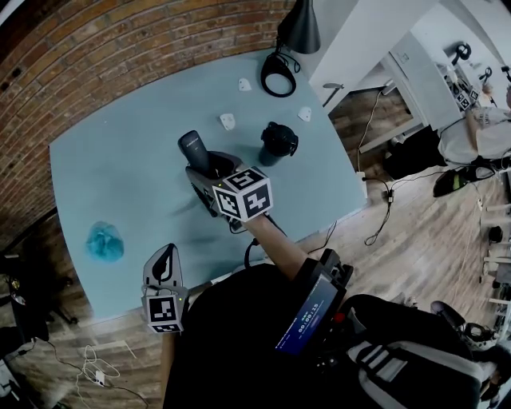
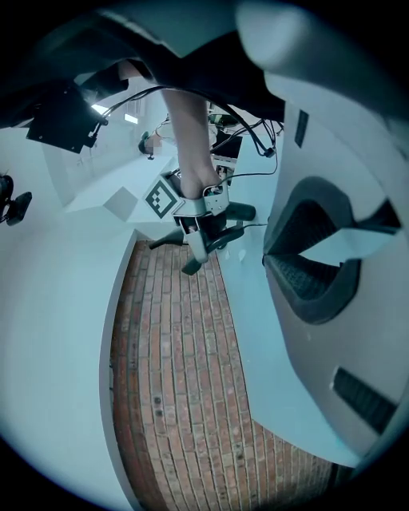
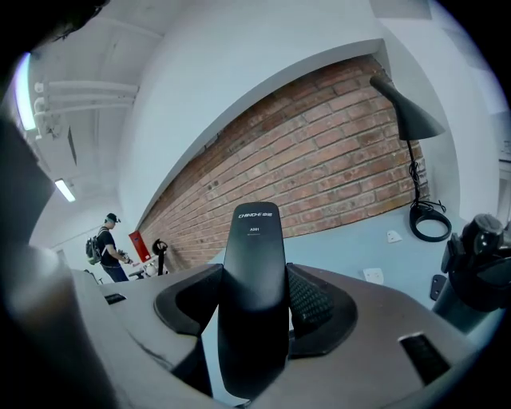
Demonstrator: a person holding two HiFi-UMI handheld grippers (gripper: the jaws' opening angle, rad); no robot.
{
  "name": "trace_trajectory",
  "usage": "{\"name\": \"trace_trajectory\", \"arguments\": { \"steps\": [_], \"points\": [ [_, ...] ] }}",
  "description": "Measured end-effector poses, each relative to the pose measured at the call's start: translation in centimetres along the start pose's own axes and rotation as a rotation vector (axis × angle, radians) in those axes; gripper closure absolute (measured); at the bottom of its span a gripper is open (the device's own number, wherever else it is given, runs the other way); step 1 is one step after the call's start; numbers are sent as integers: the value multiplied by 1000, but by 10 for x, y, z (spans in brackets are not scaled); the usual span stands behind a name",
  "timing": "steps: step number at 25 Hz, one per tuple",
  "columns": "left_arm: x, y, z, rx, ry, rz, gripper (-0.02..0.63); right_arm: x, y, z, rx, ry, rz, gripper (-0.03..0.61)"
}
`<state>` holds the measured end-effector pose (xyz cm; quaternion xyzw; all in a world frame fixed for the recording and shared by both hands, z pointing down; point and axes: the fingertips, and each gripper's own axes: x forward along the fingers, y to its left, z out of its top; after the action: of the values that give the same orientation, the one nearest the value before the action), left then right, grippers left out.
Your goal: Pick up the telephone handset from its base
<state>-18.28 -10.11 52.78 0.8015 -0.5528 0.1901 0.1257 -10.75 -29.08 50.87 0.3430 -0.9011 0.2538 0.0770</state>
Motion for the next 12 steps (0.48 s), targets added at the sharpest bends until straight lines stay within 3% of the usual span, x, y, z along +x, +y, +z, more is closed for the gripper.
{"name": "trace_trajectory", "arguments": {
  "steps": [12],
  "points": [
    [12,0,42,-4,-104,-26,591,-20,31,35,14,-88,85,333]
  ]
}}
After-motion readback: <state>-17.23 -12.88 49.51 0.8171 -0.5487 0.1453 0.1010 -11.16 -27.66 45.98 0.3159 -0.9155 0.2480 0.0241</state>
